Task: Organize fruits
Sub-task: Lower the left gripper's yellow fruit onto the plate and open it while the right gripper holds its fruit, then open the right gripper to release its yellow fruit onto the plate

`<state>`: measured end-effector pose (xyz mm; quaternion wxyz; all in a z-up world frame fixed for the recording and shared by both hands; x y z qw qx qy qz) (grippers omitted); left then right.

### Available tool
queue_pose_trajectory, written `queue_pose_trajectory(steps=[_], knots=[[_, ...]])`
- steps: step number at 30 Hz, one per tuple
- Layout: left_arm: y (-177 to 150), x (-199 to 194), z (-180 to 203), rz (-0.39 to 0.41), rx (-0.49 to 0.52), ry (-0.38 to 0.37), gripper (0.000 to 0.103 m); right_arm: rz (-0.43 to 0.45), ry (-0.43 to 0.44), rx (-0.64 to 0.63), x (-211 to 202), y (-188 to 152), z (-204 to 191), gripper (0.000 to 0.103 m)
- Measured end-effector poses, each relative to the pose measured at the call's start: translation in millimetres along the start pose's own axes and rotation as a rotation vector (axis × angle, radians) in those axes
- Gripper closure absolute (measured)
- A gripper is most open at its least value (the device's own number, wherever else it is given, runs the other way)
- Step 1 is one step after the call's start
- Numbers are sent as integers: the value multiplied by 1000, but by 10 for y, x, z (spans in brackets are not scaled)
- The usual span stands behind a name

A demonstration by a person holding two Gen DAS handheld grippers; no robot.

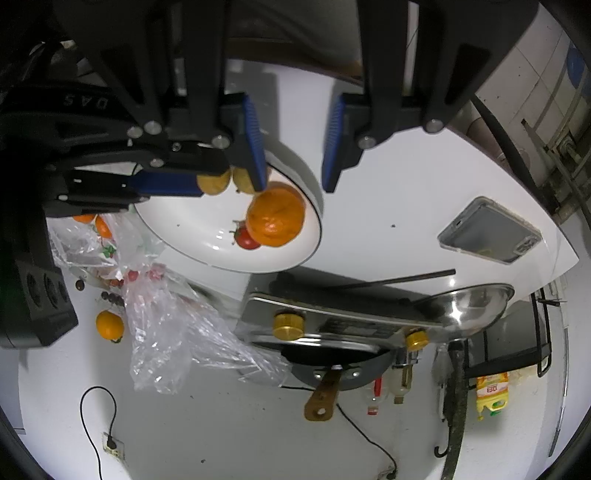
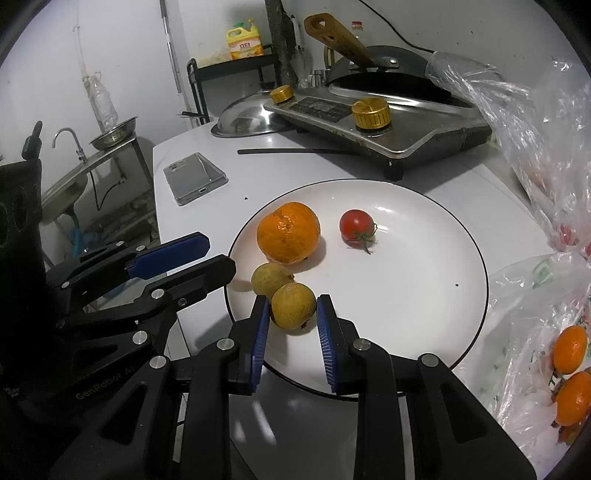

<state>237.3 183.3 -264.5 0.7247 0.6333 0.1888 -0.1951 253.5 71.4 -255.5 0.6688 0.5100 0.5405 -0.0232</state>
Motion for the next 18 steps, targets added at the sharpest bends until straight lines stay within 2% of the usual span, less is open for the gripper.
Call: queue_pose_trajectory(steps=[10, 12, 16, 18], knots=[[6, -54, 41, -2, 12, 22, 68, 20, -6, 12, -101, -2, 43, 72], [12, -69, 63, 0, 16, 26, 66, 27, -7, 13, -139, -4, 58, 72], [32, -109, 118, 10, 14, 26, 49, 46, -16, 17, -246, -14, 92, 72], [47, -136, 159, 15, 17, 23, 49, 59, -22, 21, -317, -17, 126, 72]])
Point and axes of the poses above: each gripper's, at about its wrist camera, not at the fingertips, and x roughly the way its jaws point, z to its right, y to its top, the point moved 6 cm from there along x, roughly the way its jaws point, and after that the axes turned 1 degree about x, right-handed, at the moved point
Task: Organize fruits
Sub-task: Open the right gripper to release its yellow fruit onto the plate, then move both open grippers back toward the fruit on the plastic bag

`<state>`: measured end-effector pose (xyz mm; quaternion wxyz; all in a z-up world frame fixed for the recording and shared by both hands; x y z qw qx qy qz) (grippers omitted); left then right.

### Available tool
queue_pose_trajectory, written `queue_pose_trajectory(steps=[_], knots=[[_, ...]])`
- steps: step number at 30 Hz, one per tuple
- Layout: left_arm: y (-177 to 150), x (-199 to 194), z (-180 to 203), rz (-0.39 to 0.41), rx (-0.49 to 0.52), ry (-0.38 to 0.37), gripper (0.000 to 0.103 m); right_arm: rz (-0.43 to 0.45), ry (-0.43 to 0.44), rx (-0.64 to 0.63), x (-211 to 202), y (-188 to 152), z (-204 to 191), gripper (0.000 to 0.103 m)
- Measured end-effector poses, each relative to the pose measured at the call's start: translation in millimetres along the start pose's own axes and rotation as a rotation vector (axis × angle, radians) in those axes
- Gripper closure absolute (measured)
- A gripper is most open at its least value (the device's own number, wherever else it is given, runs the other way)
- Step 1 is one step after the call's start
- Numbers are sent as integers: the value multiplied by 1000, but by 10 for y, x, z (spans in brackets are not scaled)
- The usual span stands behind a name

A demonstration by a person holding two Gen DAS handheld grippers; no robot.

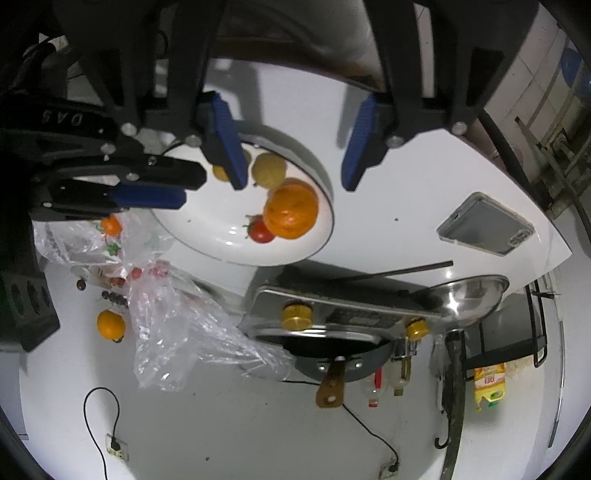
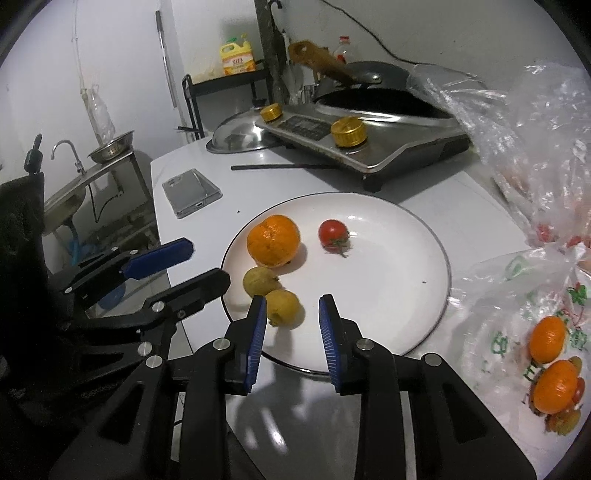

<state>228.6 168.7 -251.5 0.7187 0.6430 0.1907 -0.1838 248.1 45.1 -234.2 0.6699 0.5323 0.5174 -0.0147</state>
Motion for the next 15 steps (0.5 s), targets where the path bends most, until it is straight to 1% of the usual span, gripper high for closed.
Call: queue_pose_trajectory(steps=[15], knots=[[106, -109, 505, 15, 70, -27, 48, 98, -70, 56, -568, -76, 390, 72]])
Point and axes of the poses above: each gripper's, at about its wrist camera, not at the fingertips, and x roughly the way its jaws point, z to its right, y to its top, the point moved 6 cm from there along x, roughly the way its jaws point, and after that the axes turned 1 degree about x, right-handed, at the moved point
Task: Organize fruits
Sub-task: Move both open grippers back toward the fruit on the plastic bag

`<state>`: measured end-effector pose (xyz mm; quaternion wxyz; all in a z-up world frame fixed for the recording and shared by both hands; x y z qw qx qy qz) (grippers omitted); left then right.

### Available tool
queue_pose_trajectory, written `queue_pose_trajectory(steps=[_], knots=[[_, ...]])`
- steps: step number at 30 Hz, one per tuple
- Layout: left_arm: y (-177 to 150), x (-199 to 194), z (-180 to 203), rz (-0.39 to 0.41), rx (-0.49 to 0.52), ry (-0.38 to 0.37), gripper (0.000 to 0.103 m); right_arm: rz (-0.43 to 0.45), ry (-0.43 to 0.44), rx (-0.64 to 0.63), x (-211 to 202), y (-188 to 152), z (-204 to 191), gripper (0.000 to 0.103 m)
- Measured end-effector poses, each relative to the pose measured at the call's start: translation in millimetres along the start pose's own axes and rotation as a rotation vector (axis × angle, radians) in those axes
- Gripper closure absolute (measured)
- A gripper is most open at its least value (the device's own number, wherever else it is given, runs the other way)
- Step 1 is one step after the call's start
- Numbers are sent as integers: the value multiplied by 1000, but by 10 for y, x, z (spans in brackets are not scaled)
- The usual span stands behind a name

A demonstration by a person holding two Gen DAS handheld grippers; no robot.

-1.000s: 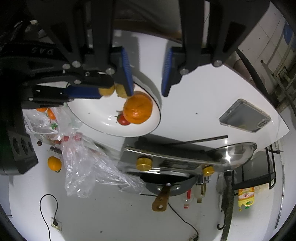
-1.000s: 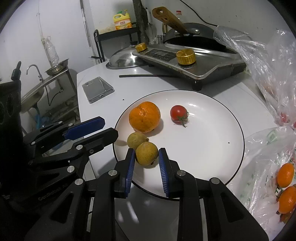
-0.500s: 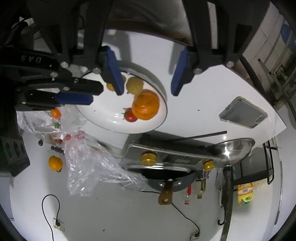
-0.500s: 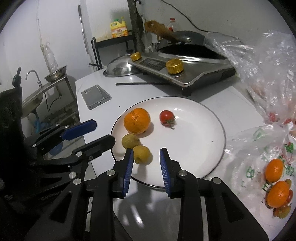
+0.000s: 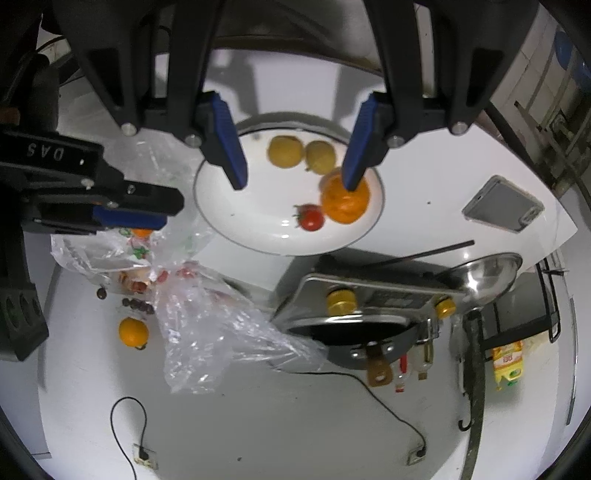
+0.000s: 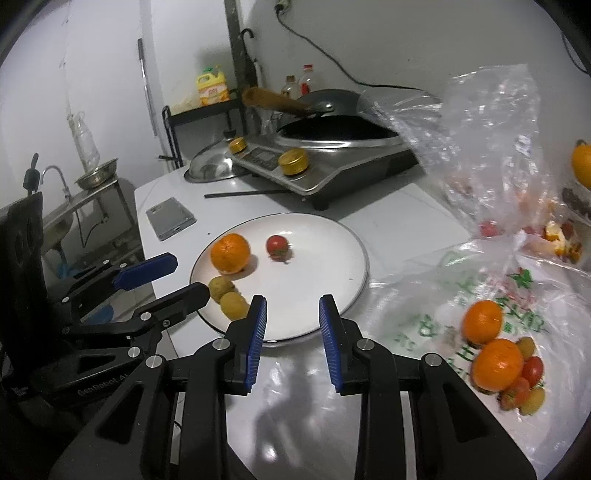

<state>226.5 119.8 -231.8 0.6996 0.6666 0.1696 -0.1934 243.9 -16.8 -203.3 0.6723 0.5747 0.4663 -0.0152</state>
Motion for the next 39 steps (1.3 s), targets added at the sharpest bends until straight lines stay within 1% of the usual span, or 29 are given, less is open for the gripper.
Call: queue_pose_trajectory(steps=[8, 17, 39], knots=[[48, -19, 303, 3, 37, -25, 48, 43, -32, 37, -278, -51, 248, 71], [75, 35, 619, -2, 65, -65, 48, 66, -73, 63, -507, -126, 491, 71], [154, 180, 1186, -14, 138, -139, 48, 82, -184, 147, -875, -356, 1191, 71]])
Point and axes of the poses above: each gripper's, at about its wrist camera, not at the fingertips, and x roughly the way its jaws point, z to its right, y to its top, the point moved 6 cm from there along x, roughly the way its jaws point, and after that the axes turned 1 degree about x, right-handed, at the moved point
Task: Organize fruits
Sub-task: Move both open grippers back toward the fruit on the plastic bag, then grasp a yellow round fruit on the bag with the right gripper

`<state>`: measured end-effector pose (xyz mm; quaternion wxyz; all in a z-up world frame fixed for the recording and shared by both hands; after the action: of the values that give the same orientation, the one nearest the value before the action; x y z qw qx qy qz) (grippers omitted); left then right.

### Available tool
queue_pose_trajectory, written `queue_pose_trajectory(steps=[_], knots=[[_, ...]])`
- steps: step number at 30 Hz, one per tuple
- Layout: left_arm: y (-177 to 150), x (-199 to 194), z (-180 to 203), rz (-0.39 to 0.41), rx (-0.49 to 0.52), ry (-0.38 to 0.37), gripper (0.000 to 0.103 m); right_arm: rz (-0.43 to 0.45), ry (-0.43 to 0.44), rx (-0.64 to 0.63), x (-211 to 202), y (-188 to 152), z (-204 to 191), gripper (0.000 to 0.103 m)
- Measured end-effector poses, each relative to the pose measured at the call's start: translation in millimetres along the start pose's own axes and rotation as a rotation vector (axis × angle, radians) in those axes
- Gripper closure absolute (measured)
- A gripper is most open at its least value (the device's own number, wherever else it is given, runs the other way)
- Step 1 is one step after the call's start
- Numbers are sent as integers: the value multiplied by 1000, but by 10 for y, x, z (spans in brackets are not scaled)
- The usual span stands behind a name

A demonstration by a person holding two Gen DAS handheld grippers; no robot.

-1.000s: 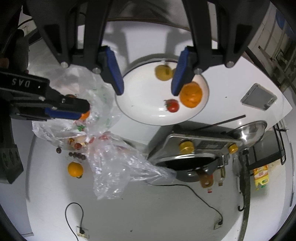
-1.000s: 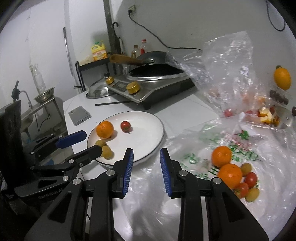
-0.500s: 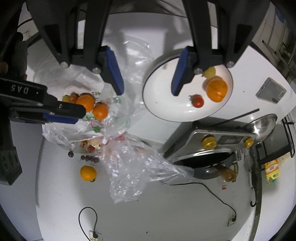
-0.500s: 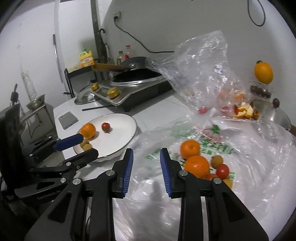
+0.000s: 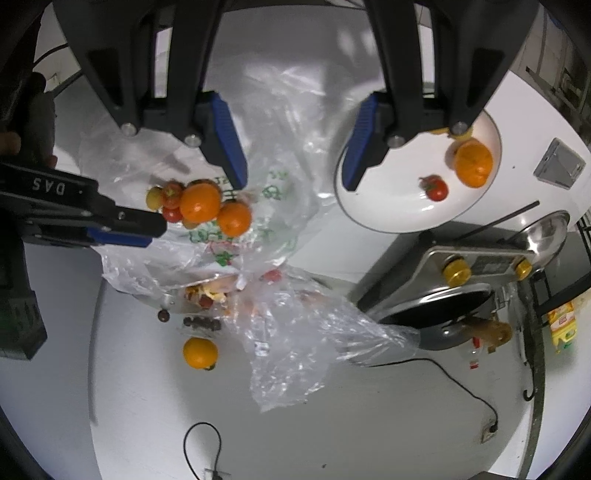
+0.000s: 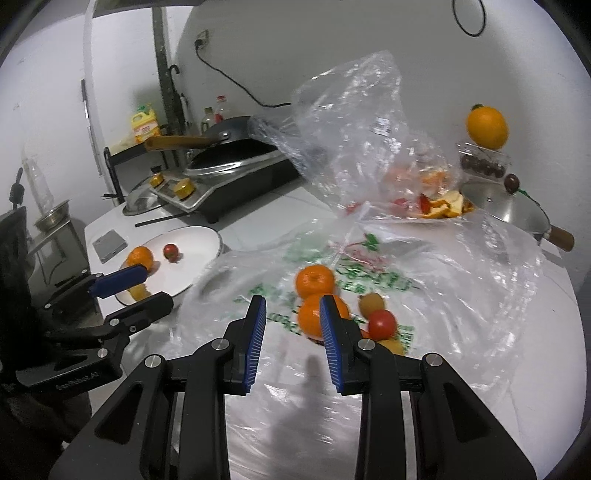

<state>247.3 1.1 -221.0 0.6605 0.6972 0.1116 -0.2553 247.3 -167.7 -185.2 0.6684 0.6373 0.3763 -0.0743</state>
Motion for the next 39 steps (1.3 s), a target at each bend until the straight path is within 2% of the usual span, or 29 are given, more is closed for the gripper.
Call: queue_pose_trajectory(steps=[13, 22, 29, 39], knots=[[47, 194, 328, -29, 48, -41, 48, -22, -73, 46, 9, -159, 447, 71], [50, 313, 465, -51, 68, -55, 48, -79, -106, 75, 124, -309, 702, 71], [81, 380, 553, -63, 78, -70, 48, -133, -75, 96, 218, -354, 734, 71], [127, 434, 613, -64, 69, -97, 48, -193, -97, 99, 335, -343, 753, 71]])
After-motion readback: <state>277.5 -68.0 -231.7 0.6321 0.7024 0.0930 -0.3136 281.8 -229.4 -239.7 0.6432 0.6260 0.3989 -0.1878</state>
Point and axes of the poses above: each gripper's, at about its wrist camera, not at the fingertips, and x roughly the way its jaws point, z to its right, y to its top, the point moved 6 cm from there along x, roughly the way its jaws point, and after that the axes turned 1 degree about x, right-handed, at the moved point
